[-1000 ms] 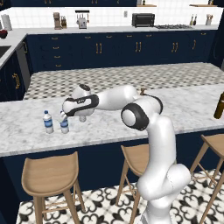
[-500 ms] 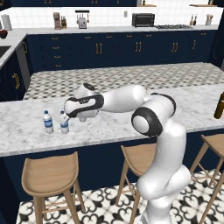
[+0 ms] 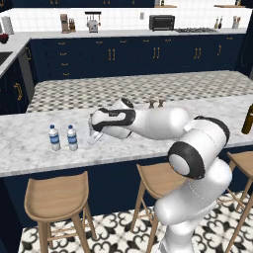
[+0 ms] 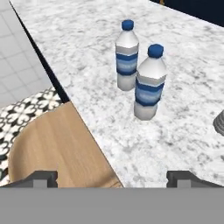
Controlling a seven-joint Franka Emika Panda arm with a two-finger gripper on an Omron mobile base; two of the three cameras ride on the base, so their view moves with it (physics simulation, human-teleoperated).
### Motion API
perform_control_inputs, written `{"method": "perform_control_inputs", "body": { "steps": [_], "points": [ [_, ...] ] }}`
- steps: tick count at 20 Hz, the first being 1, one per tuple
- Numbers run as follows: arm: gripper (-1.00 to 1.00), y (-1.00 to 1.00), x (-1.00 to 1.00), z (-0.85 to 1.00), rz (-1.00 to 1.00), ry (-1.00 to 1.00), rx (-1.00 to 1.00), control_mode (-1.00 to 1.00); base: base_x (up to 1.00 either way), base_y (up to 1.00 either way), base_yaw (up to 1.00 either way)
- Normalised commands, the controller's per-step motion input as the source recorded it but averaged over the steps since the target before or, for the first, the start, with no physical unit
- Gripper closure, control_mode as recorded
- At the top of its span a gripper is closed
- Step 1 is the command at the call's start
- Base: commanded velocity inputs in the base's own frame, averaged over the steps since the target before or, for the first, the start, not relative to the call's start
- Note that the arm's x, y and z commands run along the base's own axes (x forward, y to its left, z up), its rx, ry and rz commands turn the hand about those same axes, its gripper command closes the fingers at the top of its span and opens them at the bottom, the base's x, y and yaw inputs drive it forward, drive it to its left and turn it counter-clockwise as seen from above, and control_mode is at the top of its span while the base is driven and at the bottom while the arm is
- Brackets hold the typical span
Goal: Move the plastic bottles in the middle to the plastics group, and the glass bottles in the middle to the glass group.
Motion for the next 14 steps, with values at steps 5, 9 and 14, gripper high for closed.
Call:
{"method": "perform_control_inputs", "body": {
  "steps": [5, 9, 14],
  "points": [
    [-1.00, -0.83, 0.00, 0.50, 0.00, 0.18, 0.00, -1.00, 0.00, 0.00, 0.00],
    [-1.00, -0.69, 0.29, 0.80, -0.02, 0.36, 0.00, -1.00, 0.00, 0.00, 0.00],
    [-1.00, -0.05, 0.63, 0.61, -0.16, 0.40, -0.17, -1.00, 0.00, 0.00, 0.00]
  ]
}}
